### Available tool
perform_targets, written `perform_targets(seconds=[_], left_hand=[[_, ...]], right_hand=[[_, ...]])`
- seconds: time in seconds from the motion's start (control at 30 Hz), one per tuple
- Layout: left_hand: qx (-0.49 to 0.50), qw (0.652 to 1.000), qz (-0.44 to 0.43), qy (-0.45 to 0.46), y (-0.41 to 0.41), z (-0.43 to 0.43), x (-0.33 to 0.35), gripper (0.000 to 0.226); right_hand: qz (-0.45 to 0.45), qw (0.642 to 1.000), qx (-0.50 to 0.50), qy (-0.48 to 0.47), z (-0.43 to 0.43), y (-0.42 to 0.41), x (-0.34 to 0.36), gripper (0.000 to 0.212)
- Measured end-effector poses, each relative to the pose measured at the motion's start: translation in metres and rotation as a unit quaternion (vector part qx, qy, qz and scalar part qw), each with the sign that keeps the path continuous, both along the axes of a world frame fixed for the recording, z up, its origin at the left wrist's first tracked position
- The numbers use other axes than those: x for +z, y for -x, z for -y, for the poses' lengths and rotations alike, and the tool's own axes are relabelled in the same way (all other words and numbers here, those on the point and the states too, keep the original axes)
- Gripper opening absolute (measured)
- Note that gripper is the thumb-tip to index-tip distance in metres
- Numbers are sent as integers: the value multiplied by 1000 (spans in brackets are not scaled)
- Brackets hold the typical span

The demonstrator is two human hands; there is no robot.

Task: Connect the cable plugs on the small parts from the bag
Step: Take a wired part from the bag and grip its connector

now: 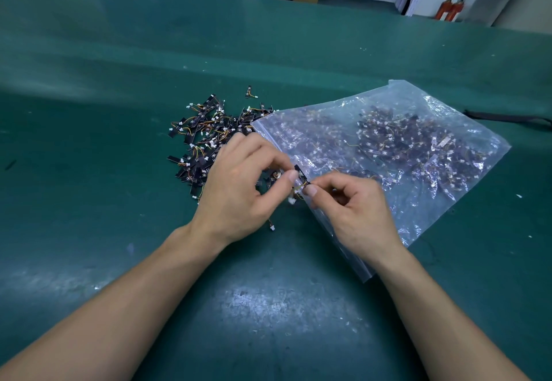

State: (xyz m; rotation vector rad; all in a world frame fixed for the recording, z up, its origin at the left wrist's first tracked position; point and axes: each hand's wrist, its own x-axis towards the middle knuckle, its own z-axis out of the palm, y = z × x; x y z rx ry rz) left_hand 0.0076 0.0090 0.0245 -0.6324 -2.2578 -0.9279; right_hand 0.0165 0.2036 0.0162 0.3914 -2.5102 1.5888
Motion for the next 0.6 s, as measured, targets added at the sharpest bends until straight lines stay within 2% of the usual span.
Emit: perform_targets(seconds=[0.07,0.17,0.27,0.47,0.6], left_hand=[[0,999,22,-29,1,1,0,16],[-31,998,46,-10,2,1,-2,14],[-48,997,60,-4,3,2,-5,4],[-66,992,104,19,3,-1,-9,17],[-69,991,114,9,3,-2,-9,13]], right_hand=[[-8,1000,3,-26,0,-1,0,16],[-21,998,4,-52,0,-3,0,16],[-31,999,1,-40,-1,-3,1,14],[-51,998,-24,-22,-5,-1,4,11],[-56,998,-18,-27,-6,0,3,12]])
